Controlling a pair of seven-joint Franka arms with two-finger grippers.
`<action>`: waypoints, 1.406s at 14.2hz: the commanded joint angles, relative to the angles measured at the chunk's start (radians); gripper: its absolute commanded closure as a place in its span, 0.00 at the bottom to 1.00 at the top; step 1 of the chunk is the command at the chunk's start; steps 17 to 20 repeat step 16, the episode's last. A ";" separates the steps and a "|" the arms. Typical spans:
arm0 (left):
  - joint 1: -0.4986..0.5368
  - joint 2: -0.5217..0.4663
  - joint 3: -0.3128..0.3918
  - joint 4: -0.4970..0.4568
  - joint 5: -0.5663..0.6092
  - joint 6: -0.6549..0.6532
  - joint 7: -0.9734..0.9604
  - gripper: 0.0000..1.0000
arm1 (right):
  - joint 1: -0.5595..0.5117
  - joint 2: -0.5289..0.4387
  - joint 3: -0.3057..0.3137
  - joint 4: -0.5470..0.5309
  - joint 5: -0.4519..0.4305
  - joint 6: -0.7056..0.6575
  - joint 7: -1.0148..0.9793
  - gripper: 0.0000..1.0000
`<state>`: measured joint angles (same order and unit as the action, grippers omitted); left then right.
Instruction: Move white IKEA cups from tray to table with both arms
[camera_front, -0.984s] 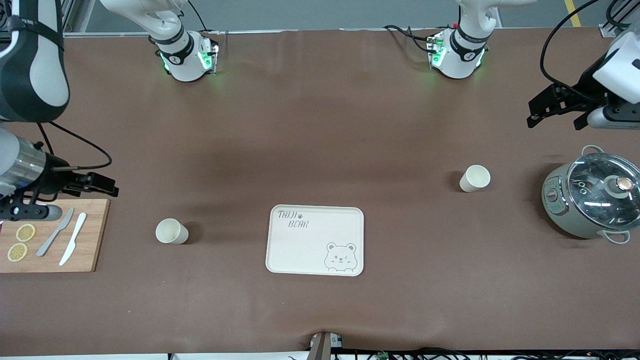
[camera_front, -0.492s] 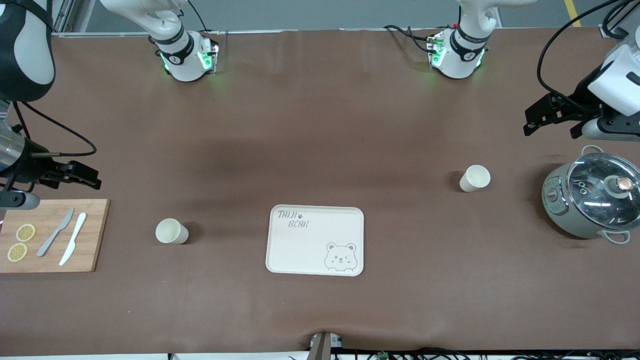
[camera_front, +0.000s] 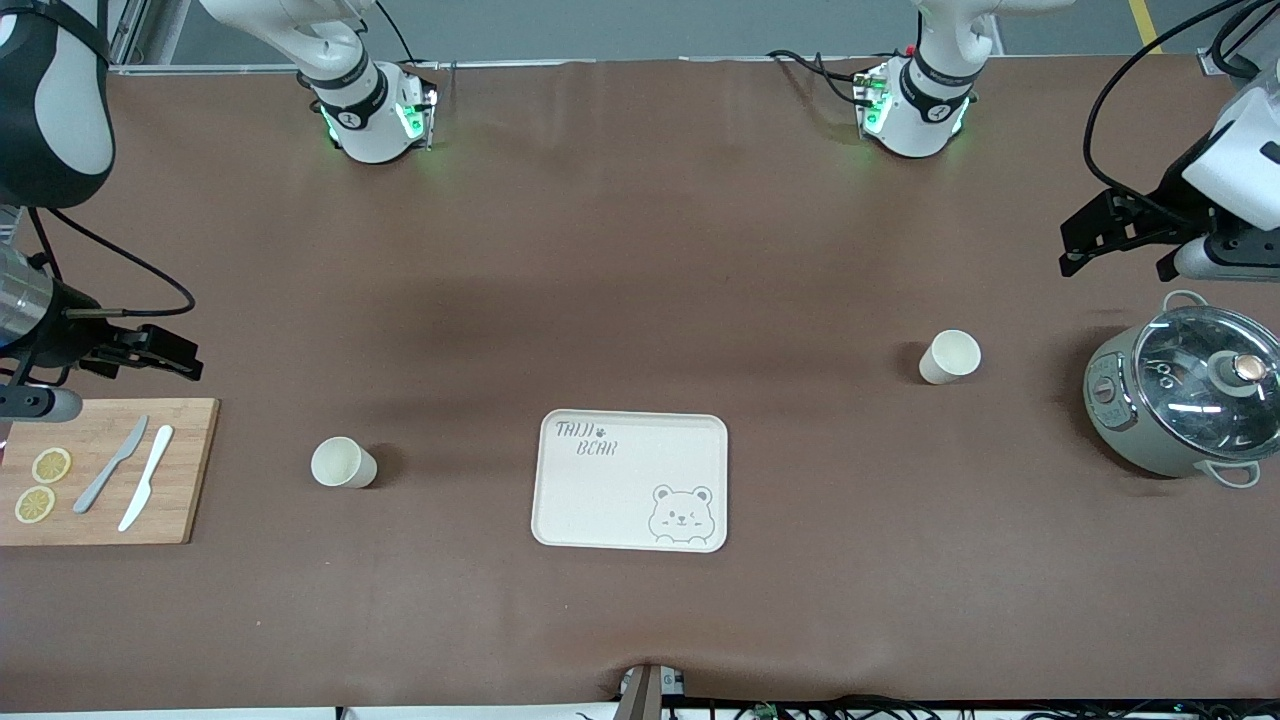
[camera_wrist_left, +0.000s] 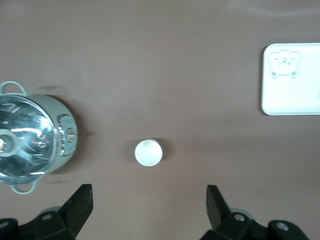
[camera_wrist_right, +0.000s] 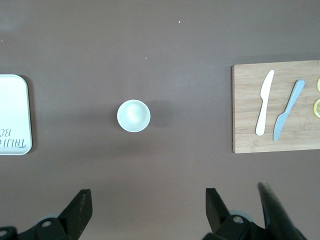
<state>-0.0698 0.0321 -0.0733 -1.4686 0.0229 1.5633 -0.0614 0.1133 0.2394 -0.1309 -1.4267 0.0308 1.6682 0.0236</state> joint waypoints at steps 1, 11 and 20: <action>-0.021 0.006 0.003 0.007 0.035 -0.009 0.031 0.00 | -0.008 -0.005 0.013 -0.005 -0.020 -0.001 0.019 0.00; -0.022 0.017 -0.005 0.008 0.032 -0.100 0.101 0.00 | -0.011 -0.005 0.014 -0.006 0.000 -0.004 0.027 0.00; -0.021 0.015 -0.005 0.007 0.025 -0.101 0.101 0.00 | -0.009 -0.005 0.014 -0.006 0.003 -0.005 0.027 0.00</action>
